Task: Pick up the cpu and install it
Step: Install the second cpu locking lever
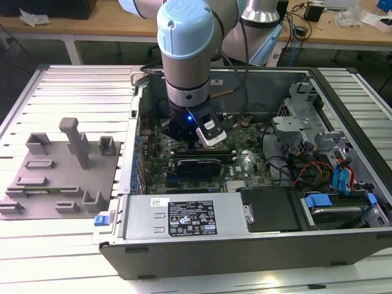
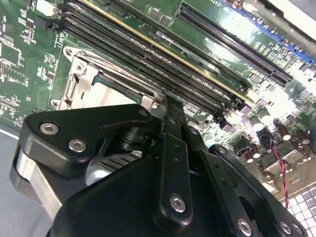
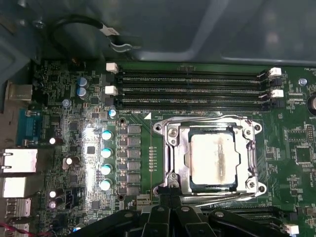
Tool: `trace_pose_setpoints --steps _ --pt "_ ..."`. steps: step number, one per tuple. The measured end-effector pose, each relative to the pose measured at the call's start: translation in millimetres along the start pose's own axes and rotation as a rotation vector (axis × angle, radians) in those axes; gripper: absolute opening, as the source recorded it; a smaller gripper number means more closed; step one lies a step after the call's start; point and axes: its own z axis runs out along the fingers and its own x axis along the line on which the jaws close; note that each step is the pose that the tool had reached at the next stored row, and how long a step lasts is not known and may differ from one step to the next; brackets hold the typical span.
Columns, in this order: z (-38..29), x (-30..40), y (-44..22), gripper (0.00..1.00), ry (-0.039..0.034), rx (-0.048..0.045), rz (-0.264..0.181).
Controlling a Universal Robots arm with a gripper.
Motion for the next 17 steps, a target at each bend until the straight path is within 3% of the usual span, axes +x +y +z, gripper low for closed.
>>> trace_pose_setpoints --steps 9,17 --pt "-1.0 0.0 -7.0 0.11 -0.0009 -0.0011 0.006" --pt "1.6 0.3 -7.9 0.11 -0.0054 -0.0249 0.039"
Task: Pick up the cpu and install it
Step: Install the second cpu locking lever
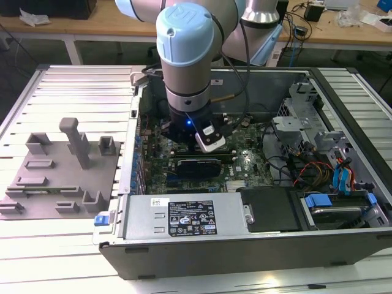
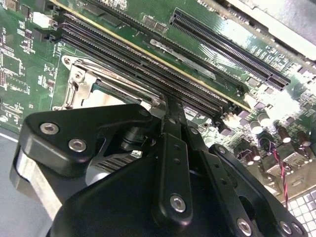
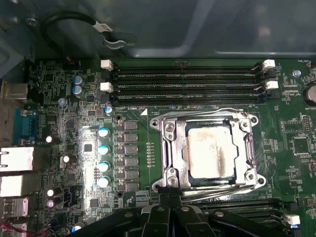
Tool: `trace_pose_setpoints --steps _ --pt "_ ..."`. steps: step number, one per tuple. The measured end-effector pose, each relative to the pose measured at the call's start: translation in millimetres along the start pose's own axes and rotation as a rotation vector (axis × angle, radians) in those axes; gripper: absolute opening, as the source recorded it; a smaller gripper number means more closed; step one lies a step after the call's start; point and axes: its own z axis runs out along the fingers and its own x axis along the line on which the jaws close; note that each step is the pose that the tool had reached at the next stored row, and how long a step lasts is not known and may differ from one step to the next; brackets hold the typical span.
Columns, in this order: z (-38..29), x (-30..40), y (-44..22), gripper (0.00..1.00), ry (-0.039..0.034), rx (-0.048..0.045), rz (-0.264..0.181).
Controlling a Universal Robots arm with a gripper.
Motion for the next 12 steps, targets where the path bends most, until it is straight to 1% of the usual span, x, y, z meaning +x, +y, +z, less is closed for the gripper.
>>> trace_pose_setpoints --steps 2,6,8,12 --pt "0.6 0.3 -0.2 0.11 -0.0008 -0.0093 0.008" --pt "1.9 0.9 -0.2 0.11 -0.0024 -0.0181 0.017" --pt "2.1 1.4 -0.4 0.11 -0.0029 -0.0203 0.022" --pt "2.1 1.6 -0.4 0.11 -0.0034 -0.0207 0.025"
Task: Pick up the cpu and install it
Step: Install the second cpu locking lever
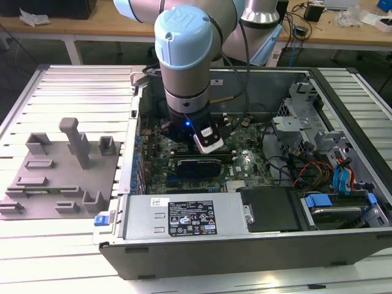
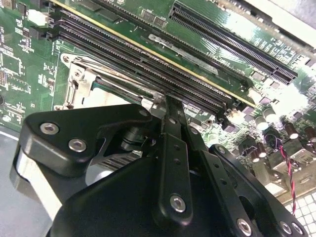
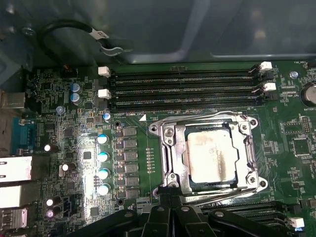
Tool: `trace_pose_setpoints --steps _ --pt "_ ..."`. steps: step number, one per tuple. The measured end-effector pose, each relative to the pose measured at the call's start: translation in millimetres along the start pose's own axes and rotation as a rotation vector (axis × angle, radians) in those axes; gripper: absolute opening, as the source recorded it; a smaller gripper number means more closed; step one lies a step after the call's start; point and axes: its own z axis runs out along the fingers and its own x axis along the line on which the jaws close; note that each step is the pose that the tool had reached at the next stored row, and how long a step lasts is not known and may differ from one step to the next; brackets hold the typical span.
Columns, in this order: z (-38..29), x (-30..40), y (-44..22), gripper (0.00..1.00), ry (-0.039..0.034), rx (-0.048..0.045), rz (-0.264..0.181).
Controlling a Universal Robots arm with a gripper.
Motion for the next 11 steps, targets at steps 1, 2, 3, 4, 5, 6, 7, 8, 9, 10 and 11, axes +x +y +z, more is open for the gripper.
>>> trace_pose_setpoints --steps 1,2,3,4,5,6,7,8,9,10,11 --pt "-0.4 0.0 0.0 0.11 0.0000 0.0003 0.000" --pt "-2.7 -0.2 0.5 0.11 0.0000 0.0008 0.000" --pt "-5.8 -0.4 1.2 0.11 -0.0002 0.0010 0.000" --pt "-7.7 -0.6 1.6 0.11 -0.0001 0.0015 0.000" --pt "-10.1 -0.8 2.1 0.11 -0.0001 0.0021 0.000" --pt "-11.3 -0.9 2.3 0.11 -0.0001 0.0024 0.000" --pt "-11.4 -0.9 2.3 0.11 -0.0002 0.0023 0.000" --pt "-11.5 -0.9 2.2 0.11 -0.0003 0.0023 0.000" --pt "-11.9 -1.0 1.3 0.11 -0.0001 0.0025 0.000" --pt "-12.1 -1.0 0.6 0.11 -0.0002 0.0024 0.000" --pt "-12.3 -1.1 0.1 0.11 -0.0002 0.0024 0.000"
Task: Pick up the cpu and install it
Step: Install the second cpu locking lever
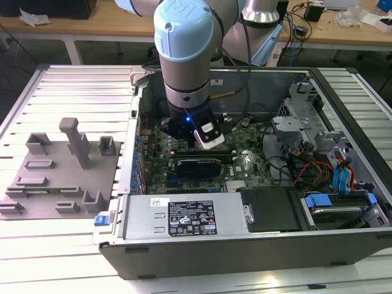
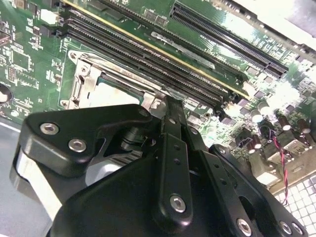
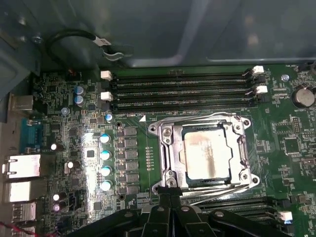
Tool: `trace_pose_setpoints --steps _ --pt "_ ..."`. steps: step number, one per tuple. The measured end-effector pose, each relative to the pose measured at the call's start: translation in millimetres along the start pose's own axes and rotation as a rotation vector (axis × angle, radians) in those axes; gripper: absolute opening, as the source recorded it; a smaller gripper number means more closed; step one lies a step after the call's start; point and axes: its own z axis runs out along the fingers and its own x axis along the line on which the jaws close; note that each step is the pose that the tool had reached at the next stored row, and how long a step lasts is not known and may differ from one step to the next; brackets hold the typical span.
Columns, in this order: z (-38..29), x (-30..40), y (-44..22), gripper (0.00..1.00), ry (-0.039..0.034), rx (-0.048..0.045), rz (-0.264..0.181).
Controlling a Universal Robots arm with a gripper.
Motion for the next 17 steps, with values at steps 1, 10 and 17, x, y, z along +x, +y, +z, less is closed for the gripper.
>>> trace_pose_setpoints --steps 1,10,17 --pt "-0.3 -0.1 -1.1 0.11 0.0000 0.0000 0.000" --pt "-2.4 -0.6 -7.8 0.11 -0.0001 -0.0004 0.000" --pt "-2.4 -0.7 -12.9 0.11 -0.0023 -0.0621 0.004"
